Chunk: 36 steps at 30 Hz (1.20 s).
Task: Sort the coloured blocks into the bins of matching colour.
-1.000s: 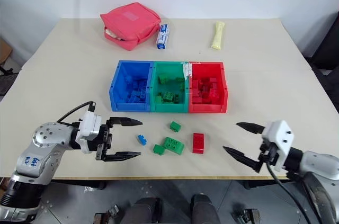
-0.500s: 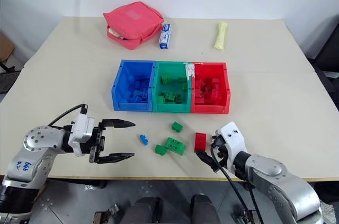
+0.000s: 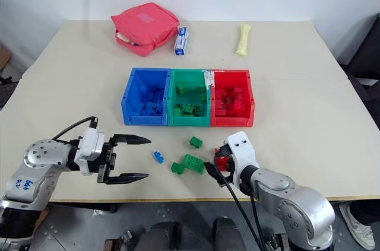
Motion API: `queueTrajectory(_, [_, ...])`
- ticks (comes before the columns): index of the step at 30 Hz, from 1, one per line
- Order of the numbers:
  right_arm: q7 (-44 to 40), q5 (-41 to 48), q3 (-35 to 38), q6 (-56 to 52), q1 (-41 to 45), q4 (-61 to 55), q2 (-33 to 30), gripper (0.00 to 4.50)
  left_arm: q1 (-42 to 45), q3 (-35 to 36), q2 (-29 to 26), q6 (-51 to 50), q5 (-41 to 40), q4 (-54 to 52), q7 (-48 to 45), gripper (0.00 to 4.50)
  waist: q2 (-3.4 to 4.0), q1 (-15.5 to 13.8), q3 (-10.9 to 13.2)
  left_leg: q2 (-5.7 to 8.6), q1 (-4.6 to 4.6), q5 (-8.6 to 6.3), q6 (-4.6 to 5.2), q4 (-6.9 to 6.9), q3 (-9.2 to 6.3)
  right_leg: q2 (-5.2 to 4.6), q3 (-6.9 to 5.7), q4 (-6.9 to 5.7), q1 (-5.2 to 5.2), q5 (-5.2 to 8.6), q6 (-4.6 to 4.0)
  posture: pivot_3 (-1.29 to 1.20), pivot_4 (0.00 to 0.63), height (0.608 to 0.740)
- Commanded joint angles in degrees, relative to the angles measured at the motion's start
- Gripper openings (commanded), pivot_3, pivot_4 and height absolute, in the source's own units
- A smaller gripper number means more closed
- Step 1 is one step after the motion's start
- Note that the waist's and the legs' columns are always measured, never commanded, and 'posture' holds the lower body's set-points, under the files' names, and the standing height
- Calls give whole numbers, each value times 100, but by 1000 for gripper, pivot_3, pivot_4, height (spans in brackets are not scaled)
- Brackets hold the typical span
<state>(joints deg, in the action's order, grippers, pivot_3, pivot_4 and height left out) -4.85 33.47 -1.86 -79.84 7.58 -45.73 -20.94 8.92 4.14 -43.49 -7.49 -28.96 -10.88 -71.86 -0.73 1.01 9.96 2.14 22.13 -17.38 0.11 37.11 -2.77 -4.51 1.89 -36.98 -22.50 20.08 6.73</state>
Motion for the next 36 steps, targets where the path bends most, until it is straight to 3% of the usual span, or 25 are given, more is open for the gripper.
queueTrajectory(1, [-146,-217,-171,15,-225,328,-390,3258,114,102,-37,15,-98,-123,-22,4500,-2,-6,-1,0,0,0,0,0,0,0,-1,0,0,0,0,0,150,740])
queueTrajectory(6, [-748,-318,-84,870,-304,414,-918,1599,256,130,278,192,9,-6,352,4500,-4,-81,-3,5,1,0,1,4,-1,-4,-2,4,4,-1,1,0,150,740])
queueTrajectory(7, [-1011,-276,-50,1209,-328,392,-1006,1447,293,167,394,185,1,7,522,4500,-6,-92,-4,6,1,-1,3,6,-1,-4,-2,6,5,-1,2,0,150,740])
queueTrajectory(12, [-1974,-128,583,2877,-2,811,-1013,1457,207,421,860,55,-98,-48,1252,4500,-3,-41,1,5,4,-7,16,7,4,2,-1,2,0,-2,5,0,150,740])
queueTrajectory(16, [-1752,-169,1045,3185,1062,1776,-754,1457,28,661,1067,-150,-159,-130,1785,4500,-1,26,2,3,3,1,3,8,4,5,-1,-7,-2,-2,5,0,150,740])
queueTrajectory(24, [-1605,-1266,460,3848,3038,4099,-672,1457,-420,955,905,-144,-113,-140,1813,4500,3,60,4,2,10,11,-15,4,6,4,-2,-7,-16,-2,3,0,150,740])
queueTrajectory(33, [-2116,-1239,575,3991,3229,4137,-776,4476,-387,1055,695,-108,-79,94,1615,4500,5,50,5,6,19,10,-13,8,8,-2,-3,-4,-18,-2,4,0,150,740])
queueTrajectory(36, [-3339,-865,932,4720,2200,3205,-1447,4476,-257,948,479,20,-9,355,1219,4500,6,-46,5,5,22,11,-13,5,-1,-1,-12,0,-18,-2,4,0,150,740])
